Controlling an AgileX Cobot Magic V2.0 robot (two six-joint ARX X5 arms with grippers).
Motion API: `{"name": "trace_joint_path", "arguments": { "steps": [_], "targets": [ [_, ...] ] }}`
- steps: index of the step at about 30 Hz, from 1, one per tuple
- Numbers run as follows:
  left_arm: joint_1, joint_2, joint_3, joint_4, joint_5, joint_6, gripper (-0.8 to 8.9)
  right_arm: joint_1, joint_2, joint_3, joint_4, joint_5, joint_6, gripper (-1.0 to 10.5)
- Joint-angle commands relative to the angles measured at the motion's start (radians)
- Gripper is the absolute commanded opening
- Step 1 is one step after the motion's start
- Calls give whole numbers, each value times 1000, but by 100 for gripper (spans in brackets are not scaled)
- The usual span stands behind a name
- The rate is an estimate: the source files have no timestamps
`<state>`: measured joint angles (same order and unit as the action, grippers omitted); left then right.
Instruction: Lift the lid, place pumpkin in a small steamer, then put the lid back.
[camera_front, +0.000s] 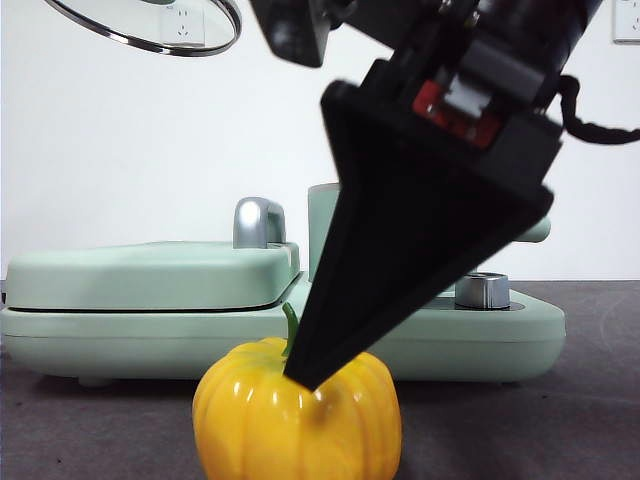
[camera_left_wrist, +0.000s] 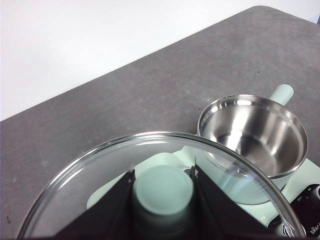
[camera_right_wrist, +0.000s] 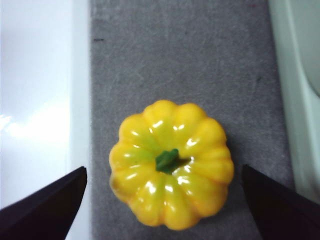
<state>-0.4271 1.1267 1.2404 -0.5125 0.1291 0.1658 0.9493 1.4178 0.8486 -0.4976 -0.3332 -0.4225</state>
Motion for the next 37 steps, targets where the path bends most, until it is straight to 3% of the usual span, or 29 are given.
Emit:
{"name": "trace_joint_path", "arguments": {
  "steps": [1,16,22,26,37],
  "targets": [
    [3,3,19,34,0,9,10,18,31,16,25,2,-12,491],
    [10,3,19,35,0,9,10,25,150,16,73,21,-11,485],
    [10,3,19,35,0,9,10,29,157,16,75,20,-7,317],
    [11,3,19,35,0,9,10,29,148,18,62,19,-3,297],
    [11,3,19,35,0,8,10,19,31,163,-246,20,93,297]
  ]
}}
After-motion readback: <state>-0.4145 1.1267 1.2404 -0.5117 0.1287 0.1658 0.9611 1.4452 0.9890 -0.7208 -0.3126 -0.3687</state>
